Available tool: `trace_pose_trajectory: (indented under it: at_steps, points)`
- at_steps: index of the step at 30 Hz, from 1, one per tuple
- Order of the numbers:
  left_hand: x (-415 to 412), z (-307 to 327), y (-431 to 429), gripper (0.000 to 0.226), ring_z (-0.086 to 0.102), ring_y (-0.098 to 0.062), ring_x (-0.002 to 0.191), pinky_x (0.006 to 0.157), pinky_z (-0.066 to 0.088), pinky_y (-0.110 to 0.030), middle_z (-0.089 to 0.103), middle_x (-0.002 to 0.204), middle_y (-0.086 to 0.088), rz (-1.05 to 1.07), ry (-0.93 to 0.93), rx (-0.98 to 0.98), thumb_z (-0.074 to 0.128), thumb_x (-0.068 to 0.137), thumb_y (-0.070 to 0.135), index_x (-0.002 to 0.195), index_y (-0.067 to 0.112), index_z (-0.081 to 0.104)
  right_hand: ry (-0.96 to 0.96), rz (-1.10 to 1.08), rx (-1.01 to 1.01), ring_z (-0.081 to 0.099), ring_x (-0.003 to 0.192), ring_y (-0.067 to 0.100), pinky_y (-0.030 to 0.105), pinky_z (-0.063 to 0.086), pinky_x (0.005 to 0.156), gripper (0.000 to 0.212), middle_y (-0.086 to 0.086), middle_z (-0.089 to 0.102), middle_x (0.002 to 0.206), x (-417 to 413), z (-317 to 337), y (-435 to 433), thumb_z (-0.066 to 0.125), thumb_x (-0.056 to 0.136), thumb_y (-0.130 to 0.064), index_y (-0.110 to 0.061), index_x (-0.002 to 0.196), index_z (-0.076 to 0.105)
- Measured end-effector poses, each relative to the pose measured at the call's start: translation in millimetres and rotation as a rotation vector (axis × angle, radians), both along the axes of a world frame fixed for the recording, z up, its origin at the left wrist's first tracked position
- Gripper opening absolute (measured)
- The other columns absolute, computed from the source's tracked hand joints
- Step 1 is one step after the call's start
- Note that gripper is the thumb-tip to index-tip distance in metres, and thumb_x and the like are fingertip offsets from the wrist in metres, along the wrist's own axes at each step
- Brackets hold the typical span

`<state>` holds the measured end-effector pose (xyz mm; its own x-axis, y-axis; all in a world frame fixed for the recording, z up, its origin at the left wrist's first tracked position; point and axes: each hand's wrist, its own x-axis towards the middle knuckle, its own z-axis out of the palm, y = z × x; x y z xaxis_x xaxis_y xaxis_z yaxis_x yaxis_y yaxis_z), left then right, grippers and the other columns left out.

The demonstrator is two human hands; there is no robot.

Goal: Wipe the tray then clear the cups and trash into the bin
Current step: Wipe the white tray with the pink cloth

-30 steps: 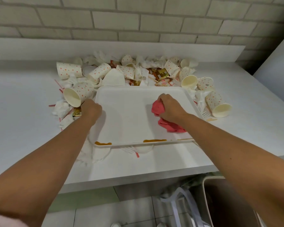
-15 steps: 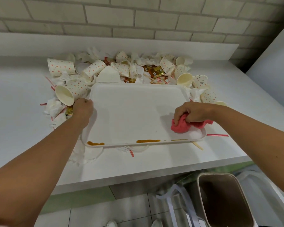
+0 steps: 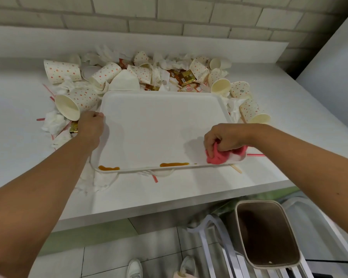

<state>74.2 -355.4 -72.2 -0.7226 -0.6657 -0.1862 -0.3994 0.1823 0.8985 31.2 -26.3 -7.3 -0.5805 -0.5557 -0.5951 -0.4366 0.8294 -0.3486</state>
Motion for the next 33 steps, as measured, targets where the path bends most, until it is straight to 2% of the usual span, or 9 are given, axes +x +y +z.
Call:
trace_pose_trajectory:
  at_steps: [6, 8, 11, 13, 15, 19, 24, 28, 33]
  points:
    - [1, 4, 3, 0.036, 0.034, -0.006, 0.059, 0.073, 0.032, -0.025, 0.040, 0.067, 0.003, 0.025, 0.002, -0.001, 0.042, 0.098, 0.015, 0.063, 0.018, 0.040, 0.049, 0.024, 0.128, 0.066, 0.092, 0.035, 0.053, 0.055, 0.076, 0.048, -0.002, 0.071, 0.092, -1, 1, 7, 0.038, 0.064, 0.005, -0.030, 0.060, 0.071]
    - [0, 5, 2, 0.035, 0.034, -0.006, 0.060, 0.067, 0.034, -0.025, 0.041, 0.067, 0.003, 0.023, -0.007, 0.001, 0.042, 0.098, 0.015, 0.063, 0.018, 0.041, 0.041, 0.049, 0.124, 0.066, 0.091, 0.036, 0.052, 0.055, 0.075, 0.049, -0.001, 0.071, 0.094, 4, -1, -4, 0.038, 0.065, 0.005, -0.030, 0.064, 0.072]
    - [0, 5, 3, 0.035, 0.035, -0.007, 0.060, 0.066, 0.035, -0.025, 0.041, 0.067, 0.002, 0.023, 0.000, 0.013, 0.043, 0.098, 0.015, 0.063, 0.018, 0.042, 0.037, 0.008, 0.140, 0.066, 0.085, 0.029, 0.044, 0.057, 0.067, 0.048, 0.001, 0.070, 0.096, 6, 4, -4, 0.039, 0.070, 0.007, -0.028, 0.067, 0.072]
    - [0, 4, 3, 0.035, 0.034, -0.007, 0.059, 0.065, 0.035, -0.024, 0.041, 0.066, 0.001, 0.026, 0.007, 0.026, 0.043, 0.098, 0.014, 0.063, 0.017, 0.042, 0.029, -0.060, 0.189, 0.061, 0.056, 0.018, 0.028, 0.048, 0.045, 0.046, 0.004, 0.071, 0.087, 3, 10, 6, 0.039, 0.072, 0.009, -0.023, 0.069, 0.072]
    - [0, 4, 3, 0.036, 0.034, -0.008, 0.059, 0.057, 0.031, -0.020, 0.040, 0.065, 0.000, 0.028, 0.015, 0.031, 0.043, 0.098, 0.014, 0.062, 0.017, 0.041, 0.030, -0.108, 0.223, 0.047, 0.039, 0.012, 0.016, 0.034, 0.036, 0.045, 0.009, 0.071, 0.080, 2, 12, 15, 0.037, 0.073, 0.012, -0.017, 0.070, 0.071]
    - [0, 3, 2, 0.036, 0.034, -0.010, 0.057, 0.058, 0.032, -0.022, 0.039, 0.064, -0.002, 0.017, 0.010, 0.034, 0.043, 0.098, 0.015, 0.062, 0.017, 0.041, 0.068, -0.077, 0.195, 0.056, 0.056, 0.019, 0.023, 0.043, 0.044, 0.044, 0.007, 0.071, 0.084, 4, 10, 12, 0.038, 0.071, 0.010, -0.020, 0.070, 0.071]
    - [0, 3, 1, 0.024, 0.035, -0.008, 0.060, 0.064, 0.034, -0.023, 0.040, 0.066, 0.001, 0.029, 0.029, 0.073, 0.043, 0.098, 0.014, 0.075, 0.011, 0.049, 0.074, 0.005, 0.014, 0.067, 0.085, 0.039, 0.053, 0.058, 0.070, 0.045, 0.005, 0.070, 0.094, 12, -3, -15, 0.041, 0.066, -0.004, -0.037, 0.072, 0.070]
    - [0, 1, 1, 0.034, 0.034, -0.006, 0.059, 0.057, 0.031, -0.019, 0.039, 0.066, 0.001, 0.018, 0.049, 0.066, 0.043, 0.098, 0.013, 0.064, 0.017, 0.041, 0.094, 0.069, -0.131, 0.063, 0.090, 0.022, 0.039, 0.057, 0.076, 0.043, -0.004, 0.064, 0.100, 27, -3, -40, 0.042, 0.074, 0.005, -0.026, 0.085, 0.070]
    - [-1, 0, 0, 0.021, 0.038, -0.009, 0.064, 0.077, 0.031, -0.024, 0.041, 0.068, 0.002, 0.031, 0.062, 0.099, 0.043, 0.098, 0.012, 0.079, 0.008, 0.050, 0.126, 0.112, -0.203, 0.056, 0.087, 0.015, 0.026, 0.050, 0.074, 0.037, -0.010, 0.056, 0.092, 37, -4, -59, 0.043, 0.076, 0.008, -0.017, 0.092, 0.066]
